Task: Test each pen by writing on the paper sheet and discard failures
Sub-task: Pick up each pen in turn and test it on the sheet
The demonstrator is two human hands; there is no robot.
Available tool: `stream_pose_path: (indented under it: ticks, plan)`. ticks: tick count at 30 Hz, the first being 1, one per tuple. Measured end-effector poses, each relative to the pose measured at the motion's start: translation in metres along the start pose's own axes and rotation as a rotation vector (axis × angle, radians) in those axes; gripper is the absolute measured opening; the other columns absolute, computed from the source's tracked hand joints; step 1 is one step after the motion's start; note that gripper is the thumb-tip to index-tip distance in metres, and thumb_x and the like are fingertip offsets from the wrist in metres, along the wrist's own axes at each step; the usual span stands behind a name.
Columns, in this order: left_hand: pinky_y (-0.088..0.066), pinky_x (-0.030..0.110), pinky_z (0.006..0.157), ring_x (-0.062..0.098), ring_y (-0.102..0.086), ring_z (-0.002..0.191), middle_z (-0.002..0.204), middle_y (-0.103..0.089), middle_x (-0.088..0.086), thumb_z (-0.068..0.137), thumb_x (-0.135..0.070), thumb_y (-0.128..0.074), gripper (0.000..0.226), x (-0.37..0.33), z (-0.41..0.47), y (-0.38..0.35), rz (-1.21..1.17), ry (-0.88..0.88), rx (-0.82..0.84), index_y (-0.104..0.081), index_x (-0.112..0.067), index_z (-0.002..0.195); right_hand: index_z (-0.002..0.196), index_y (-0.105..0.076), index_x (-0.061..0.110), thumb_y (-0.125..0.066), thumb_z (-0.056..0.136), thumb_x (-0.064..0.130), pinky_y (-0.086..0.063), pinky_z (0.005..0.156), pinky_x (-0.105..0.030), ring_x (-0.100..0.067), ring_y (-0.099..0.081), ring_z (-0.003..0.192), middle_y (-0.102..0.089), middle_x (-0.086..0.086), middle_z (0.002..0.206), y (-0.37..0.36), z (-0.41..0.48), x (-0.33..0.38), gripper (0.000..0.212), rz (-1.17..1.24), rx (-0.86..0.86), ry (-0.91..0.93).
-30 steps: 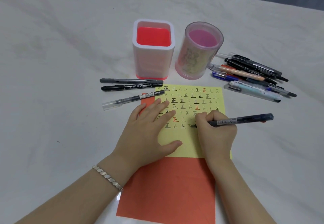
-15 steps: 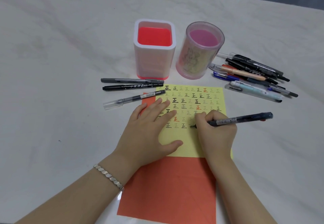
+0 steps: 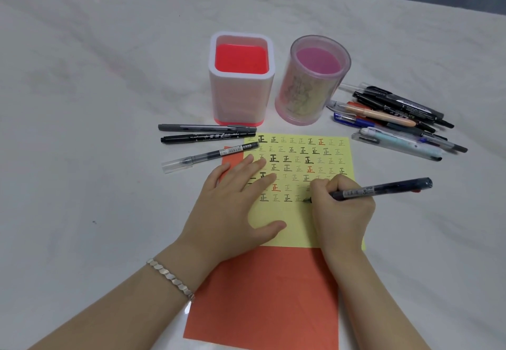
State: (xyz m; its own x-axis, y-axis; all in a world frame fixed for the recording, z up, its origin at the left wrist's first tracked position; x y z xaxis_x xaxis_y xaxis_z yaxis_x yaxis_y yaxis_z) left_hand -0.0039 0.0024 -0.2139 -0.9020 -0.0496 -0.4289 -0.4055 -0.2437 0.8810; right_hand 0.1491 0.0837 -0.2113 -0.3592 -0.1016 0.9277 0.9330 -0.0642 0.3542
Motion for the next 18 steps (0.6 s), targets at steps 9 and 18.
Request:
stream_pose_path:
  ticks: [9, 18]
  plan:
    - [-0.018, 0.039, 0.108, 0.009, -0.030, 0.132, 0.139, -0.049, -0.002, 0.068, -0.067, -0.046, 0.071, 0.001, 0.000, -0.001, -0.005, 0.009, 0.018, -0.058, -0.025, 0.124, 0.048, -0.039, 0.013, -0.063, 0.080, 0.013, -0.032, 0.045, -0.014, -0.004, -0.036, 0.040, -0.040, 0.009, 0.035, 0.009, 0.007, -0.001, 0.040, 0.117, 0.016, -0.113]
    - [-0.013, 0.035, 0.110, 0.007, -0.028, 0.134, 0.140, -0.046, -0.005, 0.069, -0.068, -0.046, 0.071, 0.001, -0.002, -0.003, -0.002, 0.009, 0.050, -0.056, -0.027, 0.126, 0.034, -0.039, 0.018, -0.018, 0.097, 0.051, -0.029, 0.050, -0.027, -0.012, -0.041, 0.042, -0.044, 0.003, 0.038, 0.028, 0.017, 0.012, 0.074, 0.170, 0.257, -0.357]
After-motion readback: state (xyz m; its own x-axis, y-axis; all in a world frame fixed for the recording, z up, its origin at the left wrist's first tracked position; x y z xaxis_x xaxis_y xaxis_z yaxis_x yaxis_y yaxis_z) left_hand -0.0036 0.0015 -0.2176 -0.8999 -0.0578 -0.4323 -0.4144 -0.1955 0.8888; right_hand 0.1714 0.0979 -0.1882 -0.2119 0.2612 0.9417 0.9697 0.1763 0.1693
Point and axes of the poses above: each hand's wrist, its own z-axis towards the middle knuckle, its own y-axis out of the back of the hand, x = y × z, the point moved 10 cm from there along z, towards the middle knuckle
